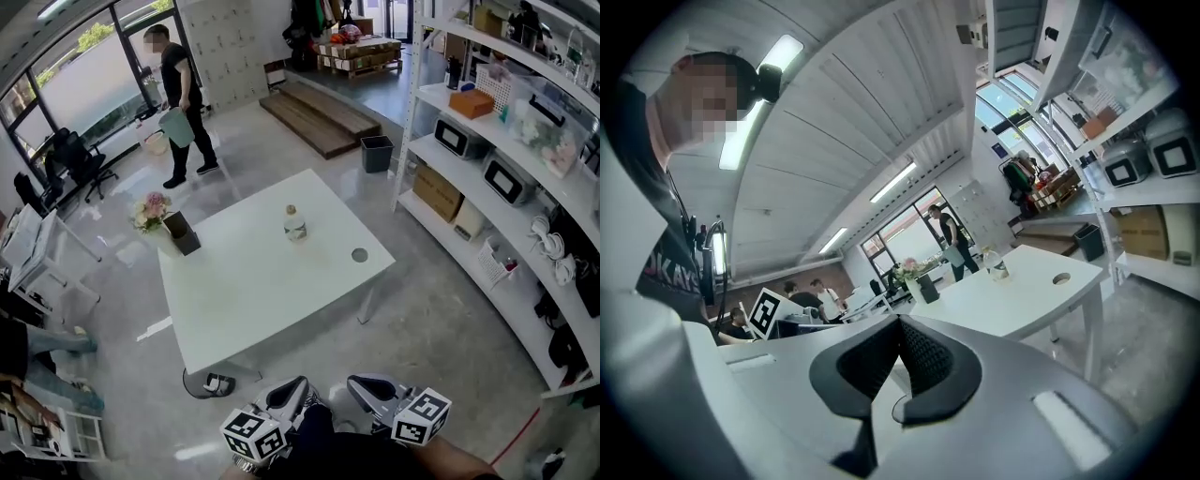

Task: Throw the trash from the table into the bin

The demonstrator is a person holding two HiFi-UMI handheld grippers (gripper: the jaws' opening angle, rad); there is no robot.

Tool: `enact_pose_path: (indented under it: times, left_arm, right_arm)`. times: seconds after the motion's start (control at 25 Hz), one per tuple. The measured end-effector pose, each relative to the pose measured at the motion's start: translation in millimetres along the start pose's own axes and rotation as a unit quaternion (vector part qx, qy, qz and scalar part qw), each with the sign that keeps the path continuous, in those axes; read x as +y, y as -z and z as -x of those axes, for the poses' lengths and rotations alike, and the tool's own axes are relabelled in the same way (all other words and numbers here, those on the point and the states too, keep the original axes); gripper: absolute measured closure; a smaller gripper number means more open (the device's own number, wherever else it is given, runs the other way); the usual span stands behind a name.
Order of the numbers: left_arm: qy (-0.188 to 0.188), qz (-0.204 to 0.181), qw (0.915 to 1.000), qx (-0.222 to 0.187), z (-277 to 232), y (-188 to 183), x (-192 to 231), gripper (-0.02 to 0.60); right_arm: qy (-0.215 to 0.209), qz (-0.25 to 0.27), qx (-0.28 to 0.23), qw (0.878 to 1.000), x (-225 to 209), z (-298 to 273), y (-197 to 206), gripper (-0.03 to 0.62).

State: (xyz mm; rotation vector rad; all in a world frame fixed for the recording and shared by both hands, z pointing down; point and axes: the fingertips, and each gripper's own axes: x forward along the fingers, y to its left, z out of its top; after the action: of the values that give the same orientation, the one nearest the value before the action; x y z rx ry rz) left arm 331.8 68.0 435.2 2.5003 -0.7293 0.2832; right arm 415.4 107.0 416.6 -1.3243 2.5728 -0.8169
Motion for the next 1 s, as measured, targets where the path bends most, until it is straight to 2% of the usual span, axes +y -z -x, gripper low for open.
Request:
enact_pose_path:
  times: [0.48, 1.0]
  left_arm:
    - [0.035, 0.007, 0.9993, 0.011, -66, -58, 91, 0.574]
    - [0.021, 0.002, 0.9998, 0.005, -90, -109, 186, 0.574]
  right_arm:
    - [0.043, -0.003, 0.001, 0.999, -63, -91, -45, 0.595]
    - [0.043, -0.002, 0.02, 0.999, -87, -184, -66, 0.595]
